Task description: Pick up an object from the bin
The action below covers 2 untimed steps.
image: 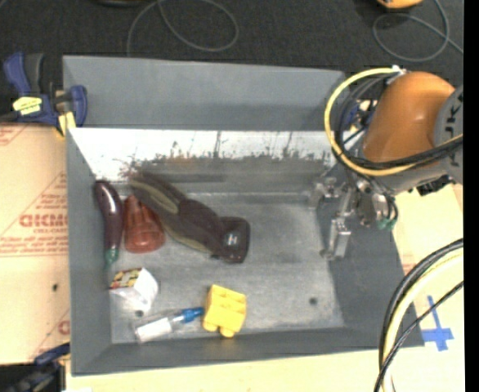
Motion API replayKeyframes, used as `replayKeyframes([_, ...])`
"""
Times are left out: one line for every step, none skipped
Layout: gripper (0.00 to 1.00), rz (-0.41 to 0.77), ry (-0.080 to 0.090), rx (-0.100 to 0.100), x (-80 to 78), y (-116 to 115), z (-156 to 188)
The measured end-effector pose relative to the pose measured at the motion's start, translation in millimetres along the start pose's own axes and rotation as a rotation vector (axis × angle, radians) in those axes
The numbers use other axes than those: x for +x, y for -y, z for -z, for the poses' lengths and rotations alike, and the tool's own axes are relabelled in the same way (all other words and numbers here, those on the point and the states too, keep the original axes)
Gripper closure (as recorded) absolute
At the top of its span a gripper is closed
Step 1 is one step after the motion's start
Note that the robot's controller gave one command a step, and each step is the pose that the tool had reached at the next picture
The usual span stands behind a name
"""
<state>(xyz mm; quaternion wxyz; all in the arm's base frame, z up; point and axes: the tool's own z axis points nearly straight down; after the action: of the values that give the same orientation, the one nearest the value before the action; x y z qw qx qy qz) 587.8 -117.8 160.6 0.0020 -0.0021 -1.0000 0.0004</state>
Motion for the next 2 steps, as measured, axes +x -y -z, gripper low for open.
replayKeyframes([0.00,0.002,0.008,0.001,-1.7,-0.3,5.0])
replayKeyframes([0.00,0.032,0.005,0.002,1.1,-32.4,-9.2])
